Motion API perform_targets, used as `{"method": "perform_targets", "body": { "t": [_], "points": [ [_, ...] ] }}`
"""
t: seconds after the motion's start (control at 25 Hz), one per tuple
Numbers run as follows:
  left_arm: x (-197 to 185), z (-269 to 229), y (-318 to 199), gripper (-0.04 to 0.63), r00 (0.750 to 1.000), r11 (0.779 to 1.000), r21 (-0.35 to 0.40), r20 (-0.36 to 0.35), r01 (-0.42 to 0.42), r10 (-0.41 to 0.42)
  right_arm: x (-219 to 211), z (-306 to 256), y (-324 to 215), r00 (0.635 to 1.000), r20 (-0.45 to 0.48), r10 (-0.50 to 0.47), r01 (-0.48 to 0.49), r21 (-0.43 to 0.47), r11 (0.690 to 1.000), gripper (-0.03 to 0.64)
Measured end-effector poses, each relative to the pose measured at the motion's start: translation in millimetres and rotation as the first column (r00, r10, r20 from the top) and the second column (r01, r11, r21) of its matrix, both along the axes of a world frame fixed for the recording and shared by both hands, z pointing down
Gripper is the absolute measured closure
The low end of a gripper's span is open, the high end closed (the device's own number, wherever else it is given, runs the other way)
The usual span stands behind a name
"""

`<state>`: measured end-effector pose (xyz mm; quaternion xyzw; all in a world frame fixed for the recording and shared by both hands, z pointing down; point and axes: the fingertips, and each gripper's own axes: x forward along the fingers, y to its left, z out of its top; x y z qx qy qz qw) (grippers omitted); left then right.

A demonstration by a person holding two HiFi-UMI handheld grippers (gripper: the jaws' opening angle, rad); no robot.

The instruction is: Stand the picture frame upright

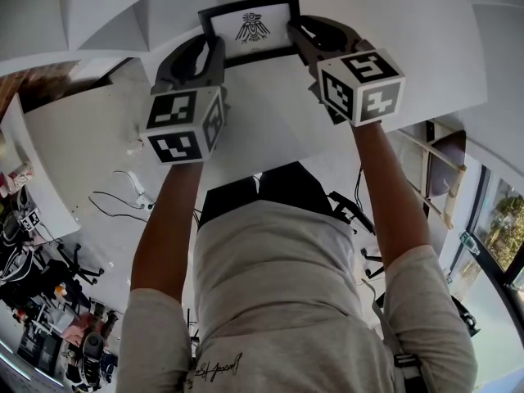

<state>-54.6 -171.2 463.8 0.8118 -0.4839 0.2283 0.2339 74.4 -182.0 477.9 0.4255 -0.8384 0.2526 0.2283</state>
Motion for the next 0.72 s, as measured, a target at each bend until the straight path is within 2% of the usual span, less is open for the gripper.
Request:
{"method": "perform_targets", "body": {
  "t": [0.2,0.4,0.72],
  "points": [
    [2.3,0.9,-4.0,0.495,1.000,1.000,0.006,0.001,-0.001,0.001,2.2,1.9,-3.7,1.000,0.001,0.008,-0.008,0.004,1.000,0.518],
    [2.3,-0.6,-11.1,0.495,0.999,0.999,0.041,0.042,-0.020,0.019,1.4,6.0,-10.6,1.000,0.000,0.016,-0.016,0.002,1.000,0.518],
    [1.9,6.1,-18.7,0.495,0.999,0.999,0.049,0.043,-0.016,0.014,1.6,10.1,-18.5,1.000,-0.009,0.021,-0.020,0.015,1.000,0.518]
  ]
}}
